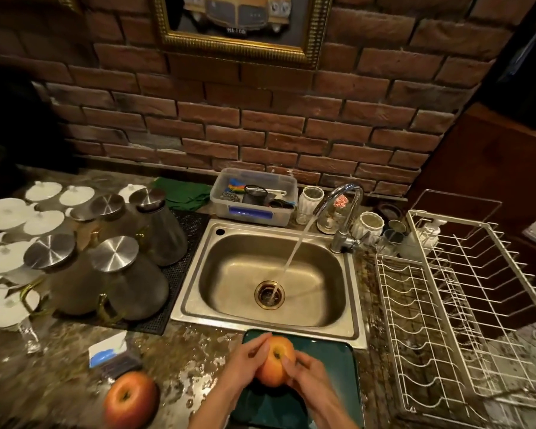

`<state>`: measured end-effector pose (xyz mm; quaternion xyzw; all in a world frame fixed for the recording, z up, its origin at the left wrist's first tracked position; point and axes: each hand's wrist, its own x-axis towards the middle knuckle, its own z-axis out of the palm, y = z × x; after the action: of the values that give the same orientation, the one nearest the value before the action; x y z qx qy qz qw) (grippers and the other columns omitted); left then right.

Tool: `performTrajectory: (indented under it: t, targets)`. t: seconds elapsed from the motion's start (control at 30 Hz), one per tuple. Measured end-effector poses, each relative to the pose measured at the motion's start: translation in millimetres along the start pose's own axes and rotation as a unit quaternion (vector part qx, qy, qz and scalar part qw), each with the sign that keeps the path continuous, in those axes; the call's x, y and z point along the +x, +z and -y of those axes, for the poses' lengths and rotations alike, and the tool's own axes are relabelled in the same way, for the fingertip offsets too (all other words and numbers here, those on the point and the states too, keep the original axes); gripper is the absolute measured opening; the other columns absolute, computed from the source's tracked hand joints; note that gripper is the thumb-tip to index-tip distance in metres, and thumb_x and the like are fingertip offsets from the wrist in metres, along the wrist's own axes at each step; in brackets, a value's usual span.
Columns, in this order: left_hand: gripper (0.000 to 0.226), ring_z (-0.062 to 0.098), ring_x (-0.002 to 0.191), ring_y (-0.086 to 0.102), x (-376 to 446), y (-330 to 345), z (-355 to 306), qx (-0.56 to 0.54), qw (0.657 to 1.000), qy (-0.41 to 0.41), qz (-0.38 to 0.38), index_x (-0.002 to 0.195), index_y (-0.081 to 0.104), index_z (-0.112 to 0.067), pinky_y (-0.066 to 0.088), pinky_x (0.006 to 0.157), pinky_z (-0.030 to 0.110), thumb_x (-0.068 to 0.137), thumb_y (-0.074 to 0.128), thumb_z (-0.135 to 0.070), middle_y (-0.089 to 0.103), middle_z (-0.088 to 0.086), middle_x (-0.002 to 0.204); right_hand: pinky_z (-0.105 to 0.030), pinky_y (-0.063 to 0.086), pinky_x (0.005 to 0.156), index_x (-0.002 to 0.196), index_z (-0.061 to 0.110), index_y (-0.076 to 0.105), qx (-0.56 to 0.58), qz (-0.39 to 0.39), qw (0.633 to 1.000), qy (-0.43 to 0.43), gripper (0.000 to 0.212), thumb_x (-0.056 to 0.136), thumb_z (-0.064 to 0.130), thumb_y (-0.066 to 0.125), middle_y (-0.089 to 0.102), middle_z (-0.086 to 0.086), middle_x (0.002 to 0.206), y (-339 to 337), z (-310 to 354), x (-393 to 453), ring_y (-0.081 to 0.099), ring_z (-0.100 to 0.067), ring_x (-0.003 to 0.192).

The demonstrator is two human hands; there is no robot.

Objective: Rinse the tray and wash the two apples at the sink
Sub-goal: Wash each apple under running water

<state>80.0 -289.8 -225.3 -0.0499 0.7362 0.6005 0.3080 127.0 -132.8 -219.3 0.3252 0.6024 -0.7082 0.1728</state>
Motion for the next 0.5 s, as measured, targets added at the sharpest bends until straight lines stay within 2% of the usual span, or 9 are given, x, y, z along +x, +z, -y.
performTrajectory:
  t: [0.07, 0.17, 0.37, 0.5]
  targets:
    - [0.036, 0.022, 0.123, 0.052, -3, -3, 10, 0.002, 1.0, 0.002, -0.019, 0.135, 0.06, -0.027, 0.048, 0.108, 0.042, 0.1, 0.056, -0.024, 0.045, 0.01, 0.143, -0.048, 0.051, 0.101, 0.123, -0.008, 0.061, -0.017, 0.001, 1.0, -0.012, 0.04, 0.085, 0.003, 0.073, 0.07, -0.03, 0.114, 5, -7, 0, 0.068, -0.036, 0.107]
    - [0.034, 0.019, 0.113, 0.055, -4, -7, 17, 0.006, 0.999, -0.005, -0.042, 0.132, 0.061, -0.029, 0.05, 0.106, 0.047, 0.099, 0.059, -0.02, 0.053, 0.006, 0.135, -0.049, 0.049, 0.106, 0.128, -0.003, 0.059, -0.052, -0.015, 0.998, -0.023, 0.045, 0.086, 0.006, 0.074, 0.071, -0.023, 0.116, 12, -14, 3, 0.066, -0.035, 0.113]
    - [0.041, 0.026, 0.127, 0.055, -2, -8, 22, 0.042, 0.998, -0.03, -0.048, 0.138, 0.059, -0.018, 0.046, 0.11, 0.049, 0.098, 0.061, -0.019, 0.056, 0.007, 0.143, -0.045, 0.054, 0.1, 0.122, 0.001, 0.066, -0.077, -0.033, 0.996, -0.028, 0.041, 0.084, 0.011, 0.076, 0.077, -0.012, 0.103, 17, -25, 8, 0.072, -0.027, 0.104]
    - [0.043, 0.024, 0.131, 0.053, -5, -11, 15, 0.133, 0.989, -0.025, -0.054, 0.14, 0.056, -0.019, 0.042, 0.114, 0.041, 0.098, 0.06, -0.023, 0.055, 0.006, 0.143, -0.046, 0.052, 0.103, 0.127, 0.01, 0.06, -0.089, -0.032, 0.995, -0.02, 0.05, 0.082, 0.018, 0.08, 0.074, -0.01, 0.112, 16, -31, 9, 0.07, -0.024, 0.107]
